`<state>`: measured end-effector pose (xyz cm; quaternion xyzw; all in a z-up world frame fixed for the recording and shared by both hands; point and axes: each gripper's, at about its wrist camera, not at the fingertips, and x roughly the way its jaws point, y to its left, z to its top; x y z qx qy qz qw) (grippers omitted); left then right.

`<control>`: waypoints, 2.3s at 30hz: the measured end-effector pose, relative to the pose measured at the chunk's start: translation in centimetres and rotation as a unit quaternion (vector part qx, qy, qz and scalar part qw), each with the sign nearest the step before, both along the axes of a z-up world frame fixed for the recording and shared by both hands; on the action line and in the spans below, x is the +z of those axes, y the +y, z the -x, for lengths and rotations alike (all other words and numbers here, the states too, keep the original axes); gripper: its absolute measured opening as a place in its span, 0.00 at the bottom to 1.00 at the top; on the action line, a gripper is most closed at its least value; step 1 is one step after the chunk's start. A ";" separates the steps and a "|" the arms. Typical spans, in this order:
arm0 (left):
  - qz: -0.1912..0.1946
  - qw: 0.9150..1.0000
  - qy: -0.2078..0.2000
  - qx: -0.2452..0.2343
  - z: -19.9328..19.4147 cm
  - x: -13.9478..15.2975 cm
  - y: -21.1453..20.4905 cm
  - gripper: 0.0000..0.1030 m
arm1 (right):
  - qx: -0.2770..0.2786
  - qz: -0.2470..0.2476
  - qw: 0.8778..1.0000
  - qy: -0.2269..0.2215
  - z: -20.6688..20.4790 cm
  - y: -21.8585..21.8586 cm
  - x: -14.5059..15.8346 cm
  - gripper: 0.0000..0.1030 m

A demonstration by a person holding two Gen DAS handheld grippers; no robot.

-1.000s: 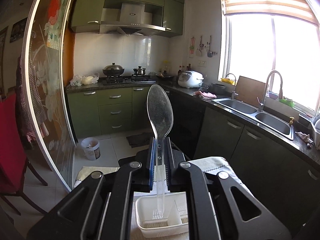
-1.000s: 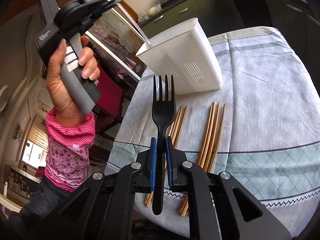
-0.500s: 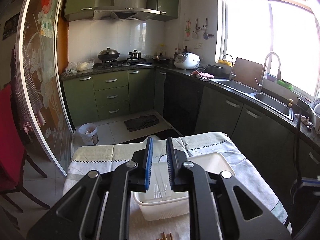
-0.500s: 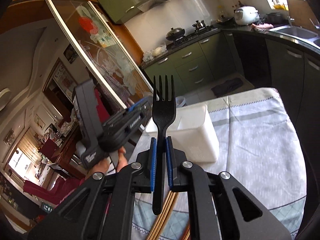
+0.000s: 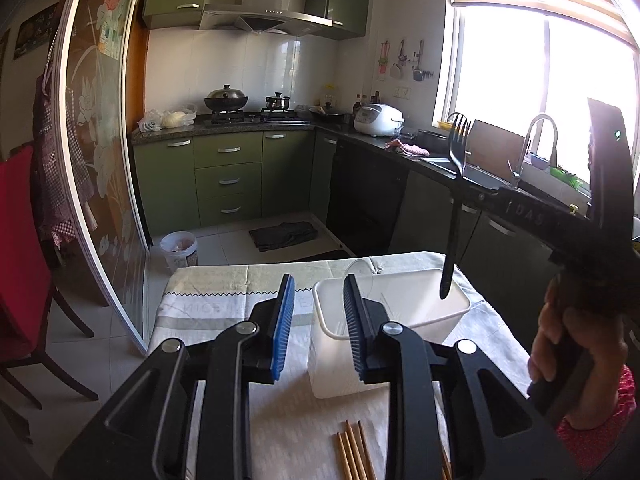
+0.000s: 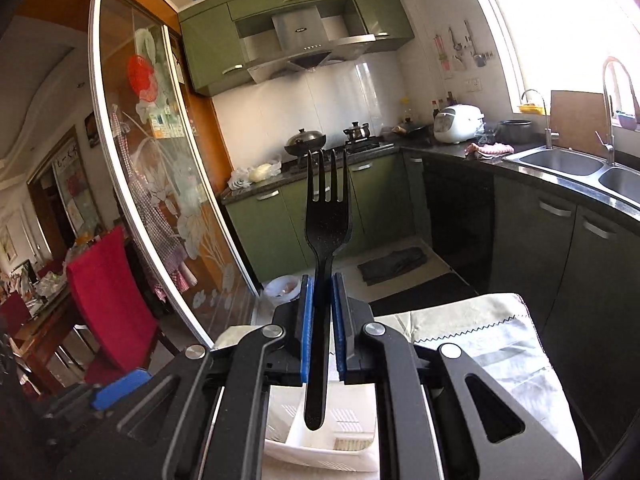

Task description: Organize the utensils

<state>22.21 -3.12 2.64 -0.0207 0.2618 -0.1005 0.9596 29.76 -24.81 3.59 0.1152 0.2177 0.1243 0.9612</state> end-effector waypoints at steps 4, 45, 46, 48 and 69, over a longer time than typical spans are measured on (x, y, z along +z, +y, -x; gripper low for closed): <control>0.011 1.000 0.017 -0.005 0.2 -0.4 0.8 0.24 | 0.001 0.014 1.000 0.013 -0.5 0.5 -3.3 0.10; -0.097 0.922 0.373 -0.024 0.1 -16.3 -3.7 0.23 | 0.029 0.077 0.987 0.135 11.9 -7.7 -9.8 0.37; -0.098 0.922 0.375 -0.025 0.1 -16.4 -3.8 0.23 | 0.031 0.076 0.987 0.136 11.9 -7.7 -9.7 0.37; -0.102 0.920 0.377 -0.023 0.2 -16.6 -4.0 0.23 | 0.034 0.077 0.987 0.139 11.7 -7.4 -9.5 0.37; -0.126 0.922 0.365 -0.013 0.2 -16.2 -3.7 0.06 | 0.134 0.134 0.917 0.350 8.8 -2.5 -16.5 0.37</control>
